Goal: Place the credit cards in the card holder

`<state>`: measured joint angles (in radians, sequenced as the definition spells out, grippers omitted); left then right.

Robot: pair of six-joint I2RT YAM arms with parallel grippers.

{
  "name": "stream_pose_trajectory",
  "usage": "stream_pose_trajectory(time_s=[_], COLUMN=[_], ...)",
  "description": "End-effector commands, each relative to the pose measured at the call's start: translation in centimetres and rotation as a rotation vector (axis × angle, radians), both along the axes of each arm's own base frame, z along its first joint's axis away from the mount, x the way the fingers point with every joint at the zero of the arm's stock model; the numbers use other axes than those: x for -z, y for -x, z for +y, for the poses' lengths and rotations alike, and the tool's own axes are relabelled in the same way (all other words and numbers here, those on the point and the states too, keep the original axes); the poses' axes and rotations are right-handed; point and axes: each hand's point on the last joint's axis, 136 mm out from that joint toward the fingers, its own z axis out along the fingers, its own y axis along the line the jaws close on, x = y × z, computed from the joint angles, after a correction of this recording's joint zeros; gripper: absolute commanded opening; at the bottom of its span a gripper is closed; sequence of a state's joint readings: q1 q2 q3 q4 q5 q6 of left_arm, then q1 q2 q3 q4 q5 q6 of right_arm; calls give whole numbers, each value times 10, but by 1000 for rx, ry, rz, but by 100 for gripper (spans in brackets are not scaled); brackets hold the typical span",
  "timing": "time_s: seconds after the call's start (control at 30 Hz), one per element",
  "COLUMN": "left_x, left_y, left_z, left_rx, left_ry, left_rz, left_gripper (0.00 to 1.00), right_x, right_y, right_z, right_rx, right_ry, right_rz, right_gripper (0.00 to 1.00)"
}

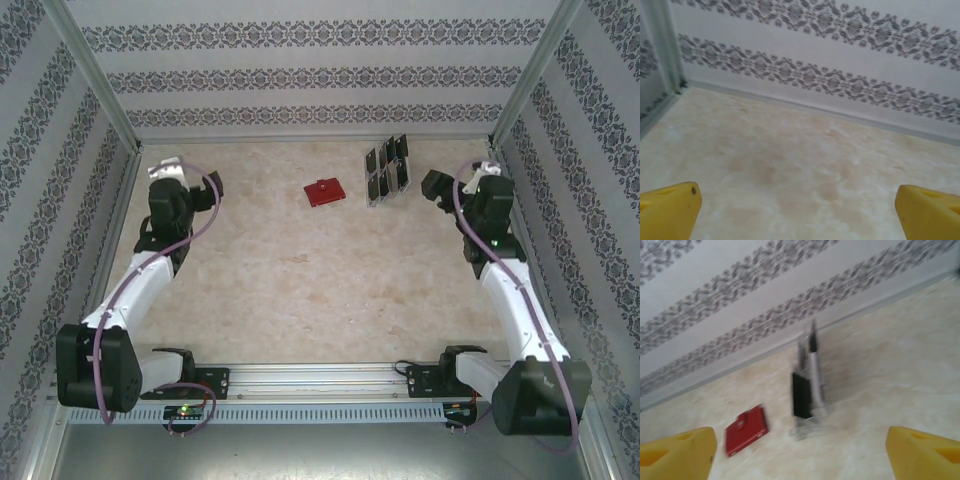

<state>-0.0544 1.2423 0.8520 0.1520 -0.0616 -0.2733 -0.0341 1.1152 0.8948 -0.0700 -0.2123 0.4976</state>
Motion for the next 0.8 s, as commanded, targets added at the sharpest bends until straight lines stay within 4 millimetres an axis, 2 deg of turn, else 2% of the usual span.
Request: stream_pose_trajectory(time_s=[0.0,0.17,0.37,0.53,0.63,0.77], left_x=[37,46,75,105,122,141], left_y=[2,-25,-64,-97,-113,-134], left_z=[-39,-90,-159,-217,-245,-273], left_rx=[88,182,303,396,419,431], left_ry=[90,72,53,43,31,15], left_rz=[251,387,550,604,621,623], left_gripper=[100,100,100,100,100,100], right_x=[22,37,64,82,90,100], right_y=[5,-2,-2,3,8,15], right_z=[38,66,90,96,95,95], right_rx=[-133,-174,-201,-211,-215,-222], right_ry=[-147,-172,-137,-105,-98,-91], right_rz=[198,284,365,420,443,462], right_gripper=[84,81,80,80,80,81])
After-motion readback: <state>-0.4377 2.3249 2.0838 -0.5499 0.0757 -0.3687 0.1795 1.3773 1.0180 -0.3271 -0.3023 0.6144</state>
